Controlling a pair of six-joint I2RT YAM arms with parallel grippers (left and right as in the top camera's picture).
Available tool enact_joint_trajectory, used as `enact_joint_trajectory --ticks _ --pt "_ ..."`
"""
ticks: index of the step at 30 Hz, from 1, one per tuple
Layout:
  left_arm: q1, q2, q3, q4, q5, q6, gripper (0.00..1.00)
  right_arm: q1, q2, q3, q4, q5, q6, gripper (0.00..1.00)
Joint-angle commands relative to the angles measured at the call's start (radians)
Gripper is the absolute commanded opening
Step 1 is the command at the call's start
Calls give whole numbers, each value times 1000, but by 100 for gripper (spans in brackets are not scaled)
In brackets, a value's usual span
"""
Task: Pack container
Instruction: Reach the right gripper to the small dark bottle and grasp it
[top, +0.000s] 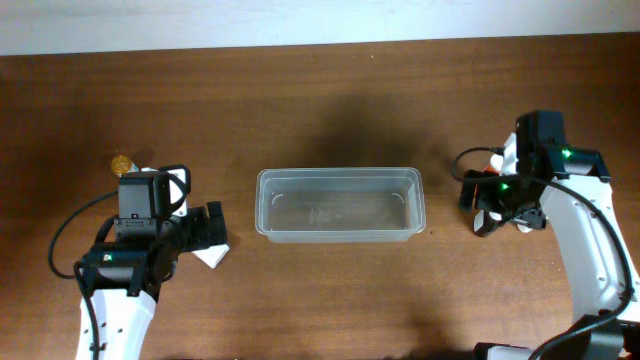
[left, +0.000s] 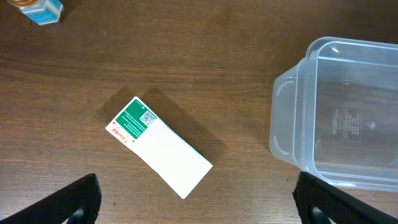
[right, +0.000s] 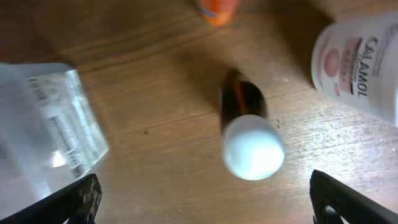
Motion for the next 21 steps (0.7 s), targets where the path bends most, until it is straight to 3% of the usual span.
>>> enact_joint_trajectory --ticks 1,12,21 --pt "3 0 22 2 11 -2 100 -56 3 -57 34 -2 -23 98" --pt "3 0 22 2 11 -2 99 -69 20 -97 94 1 -30 100" --pt "3 0 22 -1 11 -2 99 -69 79 -97 109 21 -26 84"
